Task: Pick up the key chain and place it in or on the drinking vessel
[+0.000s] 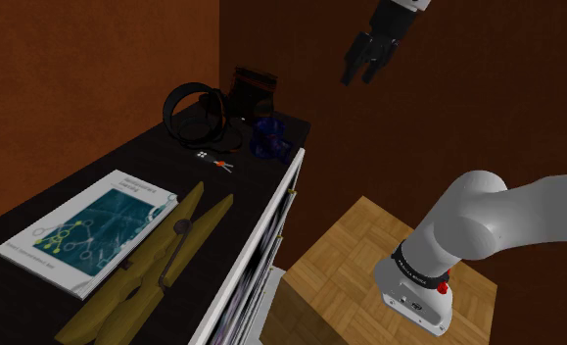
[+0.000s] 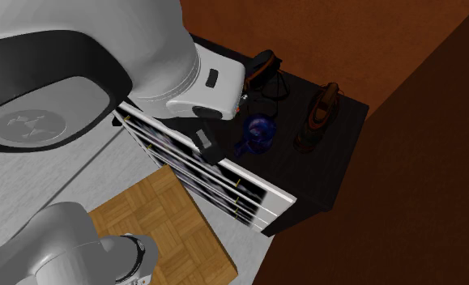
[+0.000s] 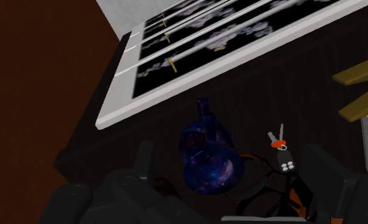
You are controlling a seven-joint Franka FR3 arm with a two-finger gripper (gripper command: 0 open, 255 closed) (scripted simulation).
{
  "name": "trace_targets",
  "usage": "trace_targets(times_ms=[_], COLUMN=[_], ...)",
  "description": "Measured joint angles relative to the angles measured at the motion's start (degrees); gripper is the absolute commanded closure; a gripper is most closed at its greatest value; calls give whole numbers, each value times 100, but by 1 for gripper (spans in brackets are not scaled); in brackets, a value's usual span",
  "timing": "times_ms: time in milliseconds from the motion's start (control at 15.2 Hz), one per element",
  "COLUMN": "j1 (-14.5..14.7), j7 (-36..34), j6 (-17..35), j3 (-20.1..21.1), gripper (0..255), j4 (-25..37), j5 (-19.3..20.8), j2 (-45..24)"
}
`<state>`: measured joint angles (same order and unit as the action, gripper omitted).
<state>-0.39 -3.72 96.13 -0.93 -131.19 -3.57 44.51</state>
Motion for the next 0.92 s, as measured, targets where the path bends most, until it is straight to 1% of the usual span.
trace_targets(times_ms=[66,198,528,924], j1=[0,33,166,323], j7=[0,-19,-140,-328], j6=[0,190,921,1689], j3=[0,55,311,642], gripper=[0,0,0,0], j4=[0,-15,-132,-23], j5=[0,-28,-138,-215], j2=[0,-199,-897,-1866])
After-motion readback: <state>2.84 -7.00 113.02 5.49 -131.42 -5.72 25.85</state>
